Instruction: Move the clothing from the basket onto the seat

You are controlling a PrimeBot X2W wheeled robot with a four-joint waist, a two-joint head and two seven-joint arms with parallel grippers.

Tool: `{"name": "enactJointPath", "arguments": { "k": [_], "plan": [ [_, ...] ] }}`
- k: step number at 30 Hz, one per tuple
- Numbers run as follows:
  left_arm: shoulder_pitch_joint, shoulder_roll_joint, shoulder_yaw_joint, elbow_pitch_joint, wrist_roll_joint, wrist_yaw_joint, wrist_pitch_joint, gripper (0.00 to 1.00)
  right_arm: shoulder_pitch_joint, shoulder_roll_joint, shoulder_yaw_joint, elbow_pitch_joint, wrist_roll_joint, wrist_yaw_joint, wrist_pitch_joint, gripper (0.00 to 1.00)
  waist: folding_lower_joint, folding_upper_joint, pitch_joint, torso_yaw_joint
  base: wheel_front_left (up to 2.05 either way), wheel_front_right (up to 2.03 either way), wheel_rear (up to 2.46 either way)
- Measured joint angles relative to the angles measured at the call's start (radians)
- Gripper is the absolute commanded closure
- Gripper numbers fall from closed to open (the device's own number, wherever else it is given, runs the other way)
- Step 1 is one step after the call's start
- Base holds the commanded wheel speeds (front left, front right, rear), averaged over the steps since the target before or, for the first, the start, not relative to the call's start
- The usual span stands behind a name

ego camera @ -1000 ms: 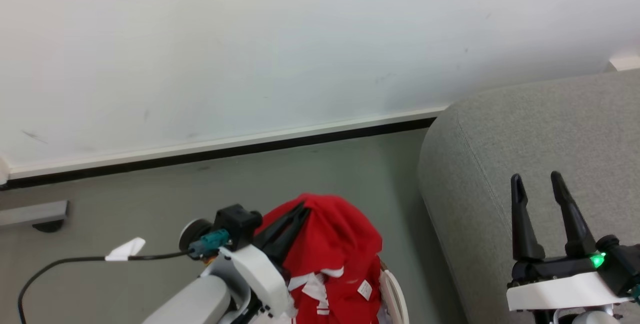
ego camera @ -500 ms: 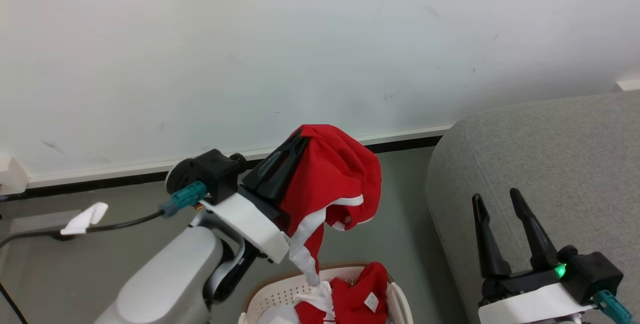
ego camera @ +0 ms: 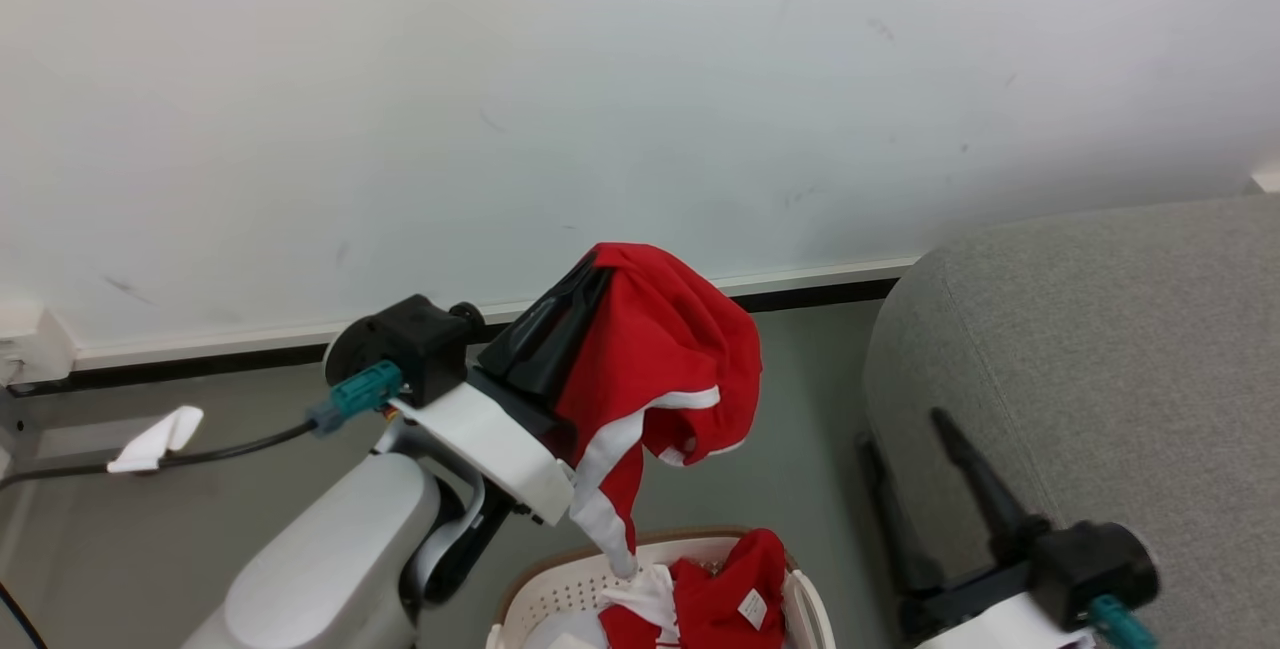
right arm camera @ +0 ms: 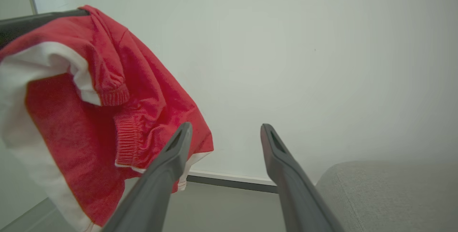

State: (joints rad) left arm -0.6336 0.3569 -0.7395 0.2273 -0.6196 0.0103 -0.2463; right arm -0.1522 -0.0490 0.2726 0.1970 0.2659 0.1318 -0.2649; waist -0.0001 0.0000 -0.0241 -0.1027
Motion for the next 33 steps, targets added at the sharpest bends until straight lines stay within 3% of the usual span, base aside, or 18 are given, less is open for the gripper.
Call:
{"name": "enactJointPath", "arguments": {
  "k": [4,15,33],
  "plan": [
    [0.003,-0.001,-0.005,-0.004,0.0,0.001,0.0,1.0,-0.013,0.001,0.077,0.027,-0.035,0.0,0.0,0.0,0.0,0.0,0.0,0.008,0.0,0.0,0.0],
    [0.012,-0.022,-0.043,-0.02,0.0,-0.003,0.004,1.0,-0.114,0.001,0.245,0.142,0.013,0.0,0.0,0.0,0.0001,0.0001,0.01,0.055,0.0,0.0,0.0],
    [0.037,-0.111,-0.175,-0.053,0.026,-0.041,0.034,1.0,-0.226,0.0,0.307,0.445,0.097,0.0,0.0,0.0,0.0001,0.0001,-0.009,0.207,0.0,0.0,0.0]
  ]
}}
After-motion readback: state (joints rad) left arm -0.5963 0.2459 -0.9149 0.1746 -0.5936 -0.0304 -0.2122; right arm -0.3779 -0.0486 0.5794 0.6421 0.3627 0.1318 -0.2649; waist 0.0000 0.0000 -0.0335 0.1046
